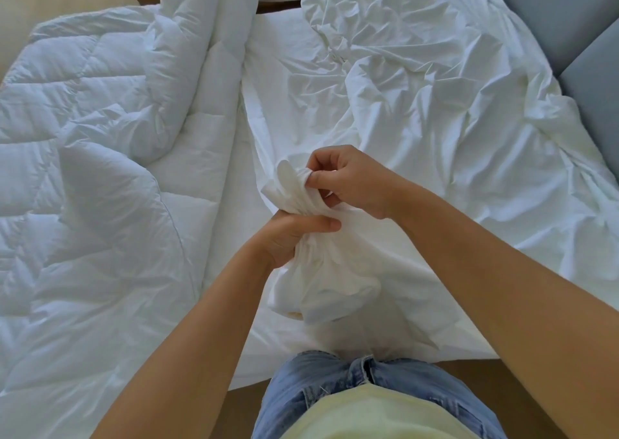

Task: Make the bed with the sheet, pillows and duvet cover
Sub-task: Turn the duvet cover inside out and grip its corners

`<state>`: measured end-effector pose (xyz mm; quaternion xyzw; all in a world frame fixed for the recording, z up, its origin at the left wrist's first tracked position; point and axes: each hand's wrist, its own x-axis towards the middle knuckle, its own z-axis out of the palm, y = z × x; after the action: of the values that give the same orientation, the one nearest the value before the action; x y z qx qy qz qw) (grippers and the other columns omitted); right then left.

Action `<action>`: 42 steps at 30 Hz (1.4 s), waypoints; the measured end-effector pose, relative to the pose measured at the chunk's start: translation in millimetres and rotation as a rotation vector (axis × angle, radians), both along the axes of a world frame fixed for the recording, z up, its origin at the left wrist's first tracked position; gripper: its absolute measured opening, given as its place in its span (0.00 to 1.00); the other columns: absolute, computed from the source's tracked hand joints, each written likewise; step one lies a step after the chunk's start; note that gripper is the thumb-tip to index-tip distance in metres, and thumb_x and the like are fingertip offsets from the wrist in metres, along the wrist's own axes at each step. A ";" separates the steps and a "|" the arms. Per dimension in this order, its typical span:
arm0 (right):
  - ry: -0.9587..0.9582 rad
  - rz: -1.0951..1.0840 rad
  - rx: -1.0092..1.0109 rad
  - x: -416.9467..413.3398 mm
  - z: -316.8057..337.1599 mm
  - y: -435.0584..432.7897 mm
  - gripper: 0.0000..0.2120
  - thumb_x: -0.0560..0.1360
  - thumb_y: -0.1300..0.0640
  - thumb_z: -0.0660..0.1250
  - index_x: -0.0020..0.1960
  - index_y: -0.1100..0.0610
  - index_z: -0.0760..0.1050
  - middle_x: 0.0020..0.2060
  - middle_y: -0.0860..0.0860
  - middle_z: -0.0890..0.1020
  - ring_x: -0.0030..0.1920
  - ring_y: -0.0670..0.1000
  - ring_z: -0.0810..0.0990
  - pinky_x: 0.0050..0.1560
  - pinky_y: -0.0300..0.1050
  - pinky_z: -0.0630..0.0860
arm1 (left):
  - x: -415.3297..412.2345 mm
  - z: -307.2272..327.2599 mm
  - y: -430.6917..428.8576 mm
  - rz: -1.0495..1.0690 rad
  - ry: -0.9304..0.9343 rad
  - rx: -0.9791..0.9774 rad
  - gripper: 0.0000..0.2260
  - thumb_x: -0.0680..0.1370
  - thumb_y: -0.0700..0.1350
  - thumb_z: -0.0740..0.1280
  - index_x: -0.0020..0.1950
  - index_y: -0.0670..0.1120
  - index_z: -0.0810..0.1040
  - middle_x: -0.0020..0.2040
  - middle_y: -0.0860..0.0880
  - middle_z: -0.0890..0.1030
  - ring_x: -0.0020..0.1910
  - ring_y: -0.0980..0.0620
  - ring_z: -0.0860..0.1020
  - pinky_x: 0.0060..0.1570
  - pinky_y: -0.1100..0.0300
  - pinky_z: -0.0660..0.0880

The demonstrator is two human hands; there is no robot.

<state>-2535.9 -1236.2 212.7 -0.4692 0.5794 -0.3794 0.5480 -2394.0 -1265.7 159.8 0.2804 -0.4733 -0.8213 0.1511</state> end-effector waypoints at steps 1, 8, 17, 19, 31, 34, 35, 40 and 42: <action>0.011 -0.011 -0.005 0.5 -0.5 -0.3 0.08 0.76 0.63 0.64 0.38 0.60 0.71 0.35 0.56 0.73 0.37 0.54 0.72 0.39 0.45 0.72 | -1.4 -0.5 2.0 0.019 -0.007 0.005 0.17 0.65 0.34 0.70 0.49 0.50 0.83 0.46 0.48 0.83 0.48 0.47 0.81 0.47 0.52 0.78; 0.129 -0.304 -0.149 -1.1 -6.2 -1.8 0.11 0.77 0.62 0.64 0.36 0.53 0.72 0.30 0.47 0.72 0.27 0.39 0.68 0.32 0.31 0.68 | 15.6 2.3 -12.5 -0.004 -0.371 0.136 0.21 0.58 0.39 0.69 0.50 0.42 0.79 0.40 0.43 0.83 0.40 0.43 0.82 0.41 0.50 0.80; 0.132 -0.274 -0.110 7.4 -19.6 0.6 0.11 0.79 0.61 0.61 0.38 0.54 0.68 0.28 0.45 0.69 0.25 0.40 0.66 0.27 0.32 0.65 | 18.7 -5.4 -20.3 0.160 -0.160 0.267 0.21 0.65 0.45 0.67 0.57 0.40 0.77 0.43 0.42 0.82 0.40 0.44 0.82 0.38 0.53 0.79; 0.148 -0.277 -0.124 8.1 -17.9 -1.3 0.09 0.79 0.61 0.61 0.40 0.57 0.69 0.28 0.48 0.69 0.25 0.42 0.66 0.27 0.35 0.66 | 17.0 -6.4 -17.1 0.053 -0.187 0.240 0.21 0.65 0.49 0.70 0.55 0.43 0.81 0.45 0.44 0.83 0.43 0.46 0.82 0.42 0.53 0.79; 0.134 -0.308 -0.172 32.8 -14.5 -21.9 0.06 0.76 0.61 0.66 0.39 0.58 0.73 0.31 0.46 0.73 0.34 0.43 0.71 0.39 0.35 0.70 | 6.8 7.8 -29.9 -0.216 -0.490 -0.026 0.12 0.63 0.40 0.74 0.46 0.46 0.83 0.44 0.43 0.84 0.45 0.43 0.83 0.45 0.50 0.80; 0.136 -0.305 -0.114 27.8 -31.1 -3.9 0.03 0.76 0.56 0.66 0.48 0.56 0.75 0.40 0.45 0.77 0.42 0.41 0.75 0.43 0.28 0.71 | 12.3 -3.6 -18.4 -0.142 -0.278 0.099 0.12 0.65 0.40 0.72 0.47 0.46 0.84 0.47 0.42 0.83 0.48 0.42 0.82 0.48 0.48 0.79; 0.149 -0.308 -0.065 23.5 -39.8 6.7 0.08 0.76 0.54 0.66 0.54 0.56 0.74 0.46 0.46 0.78 0.46 0.41 0.76 0.46 0.28 0.71 | 14.2 -7.3 -16.5 -0.121 -0.220 0.159 0.12 0.66 0.40 0.71 0.49 0.45 0.84 0.47 0.42 0.83 0.47 0.43 0.82 0.47 0.50 0.79; 0.092 -0.199 0.152 -2.6 -73.2 67.3 0.13 0.74 0.48 0.68 0.58 0.48 0.75 0.55 0.43 0.78 0.54 0.41 0.76 0.53 0.35 0.72 | 16.1 -12.2 -16.9 0.014 -0.182 0.275 0.11 0.69 0.44 0.69 0.48 0.40 0.81 0.40 0.43 0.83 0.39 0.46 0.82 0.38 0.55 0.79; 0.140 -0.116 0.146 -4.3 -77.8 79.5 0.11 0.74 0.49 0.69 0.56 0.44 0.76 0.53 0.39 0.78 0.53 0.36 0.75 0.50 0.30 0.70 | 13.3 -11.6 -17.0 0.012 -0.229 0.274 0.12 0.69 0.46 0.69 0.48 0.41 0.82 0.40 0.43 0.83 0.39 0.45 0.83 0.38 0.54 0.80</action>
<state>-2540.2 -1156.6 134.9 -0.4193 0.6684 -0.3335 0.5159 -2380.7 -1282.7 148.3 0.3928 -0.3694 -0.8399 0.0616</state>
